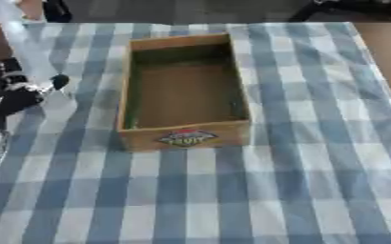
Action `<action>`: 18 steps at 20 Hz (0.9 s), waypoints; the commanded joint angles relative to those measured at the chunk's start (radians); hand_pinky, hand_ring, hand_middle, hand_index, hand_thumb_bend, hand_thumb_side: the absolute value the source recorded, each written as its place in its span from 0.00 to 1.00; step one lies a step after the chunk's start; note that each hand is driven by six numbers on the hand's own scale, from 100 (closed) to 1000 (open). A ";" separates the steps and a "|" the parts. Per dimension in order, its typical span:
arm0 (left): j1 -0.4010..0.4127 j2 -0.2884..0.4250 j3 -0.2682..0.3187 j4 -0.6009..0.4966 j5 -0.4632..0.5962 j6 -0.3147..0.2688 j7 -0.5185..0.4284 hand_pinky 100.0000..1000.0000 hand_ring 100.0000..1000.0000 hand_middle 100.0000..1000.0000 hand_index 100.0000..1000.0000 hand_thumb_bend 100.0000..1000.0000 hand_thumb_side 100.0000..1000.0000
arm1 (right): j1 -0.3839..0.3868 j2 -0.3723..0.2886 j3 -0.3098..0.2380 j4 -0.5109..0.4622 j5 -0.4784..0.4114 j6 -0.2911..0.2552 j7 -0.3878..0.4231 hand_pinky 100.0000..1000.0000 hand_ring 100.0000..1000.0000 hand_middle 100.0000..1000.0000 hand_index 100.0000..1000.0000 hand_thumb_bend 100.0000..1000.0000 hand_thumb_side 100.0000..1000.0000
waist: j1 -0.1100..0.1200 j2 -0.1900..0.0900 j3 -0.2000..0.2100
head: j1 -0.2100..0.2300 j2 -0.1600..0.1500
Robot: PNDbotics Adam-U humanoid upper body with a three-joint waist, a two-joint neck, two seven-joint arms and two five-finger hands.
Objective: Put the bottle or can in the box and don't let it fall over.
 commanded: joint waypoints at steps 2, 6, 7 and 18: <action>-0.012 0.017 0.003 -0.014 -0.009 0.005 0.016 0.50 0.67 0.68 0.72 0.93 0.13 | -0.008 -0.016 -0.005 -0.024 0.004 -0.002 0.007 0.90 0.98 1.00 0.80 0.00 0.53 | 0.002 -0.013 0.000 | 0.003 -0.006; -0.016 0.017 -0.002 -0.021 -0.008 0.000 -0.011 0.51 0.68 0.69 0.72 0.93 0.14 | -0.007 -0.014 -0.005 -0.023 0.004 -0.001 0.010 0.90 0.98 1.00 0.79 0.00 0.53 | 0.000 -0.013 0.001 | 0.006 -0.010; -0.018 0.016 -0.002 -0.019 -0.006 -0.001 -0.018 0.51 0.68 0.71 0.73 0.93 0.14 | -0.007 -0.014 -0.004 -0.022 0.004 0.000 0.011 0.90 0.98 1.00 0.79 0.00 0.53 | 0.000 -0.013 0.001 | 0.006 -0.011; -0.036 0.007 -0.004 0.003 0.055 -0.040 -0.076 0.51 0.68 0.73 0.75 0.92 0.09 | -0.006 -0.011 -0.003 -0.018 0.005 0.002 0.018 0.90 0.98 1.00 0.78 0.00 0.53 | -0.003 -0.011 0.003 | 0.013 -0.021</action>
